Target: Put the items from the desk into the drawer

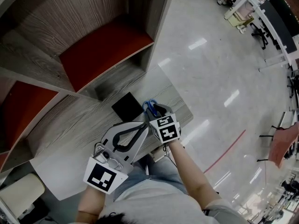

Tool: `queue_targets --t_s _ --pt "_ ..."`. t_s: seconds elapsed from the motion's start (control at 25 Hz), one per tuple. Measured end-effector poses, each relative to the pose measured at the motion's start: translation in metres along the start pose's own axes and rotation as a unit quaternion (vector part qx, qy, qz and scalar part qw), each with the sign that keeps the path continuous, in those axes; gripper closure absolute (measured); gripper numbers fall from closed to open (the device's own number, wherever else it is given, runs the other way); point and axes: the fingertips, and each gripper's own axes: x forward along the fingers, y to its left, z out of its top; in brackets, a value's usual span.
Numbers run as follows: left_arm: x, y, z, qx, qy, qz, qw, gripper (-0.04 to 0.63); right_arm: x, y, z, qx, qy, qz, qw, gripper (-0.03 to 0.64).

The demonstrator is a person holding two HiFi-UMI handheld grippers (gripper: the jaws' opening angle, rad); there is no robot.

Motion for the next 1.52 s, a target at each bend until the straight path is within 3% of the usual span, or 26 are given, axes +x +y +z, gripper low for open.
queue_targets --t_s 0.4,0.64,1.0,1.28,1.52 --pt "-0.001 0.002 -0.001 0.000 0.000 0.004 1.0000 0.584 0.006 -0.001 -0.001 -0.002 0.000 -0.008 1.000 0.523" --pt "-0.004 0.000 -0.001 0.001 0.001 0.006 1.0000 0.584 -0.009 0.002 0.008 0.001 -0.030 -0.005 1.000 0.525" --pt "0.001 -0.019 0.012 0.015 -0.013 -0.018 0.9996 0.584 -0.076 0.009 0.053 -0.004 -0.135 0.003 0.991 0.525" --pt "0.004 -0.040 0.023 0.034 -0.020 -0.044 0.9982 0.584 -0.162 0.022 0.079 -0.014 -0.234 0.003 0.972 0.525" --pt "0.007 -0.063 0.030 0.050 -0.030 -0.067 0.9961 0.584 -0.212 0.028 0.084 -0.025 -0.287 -0.017 0.958 0.525"
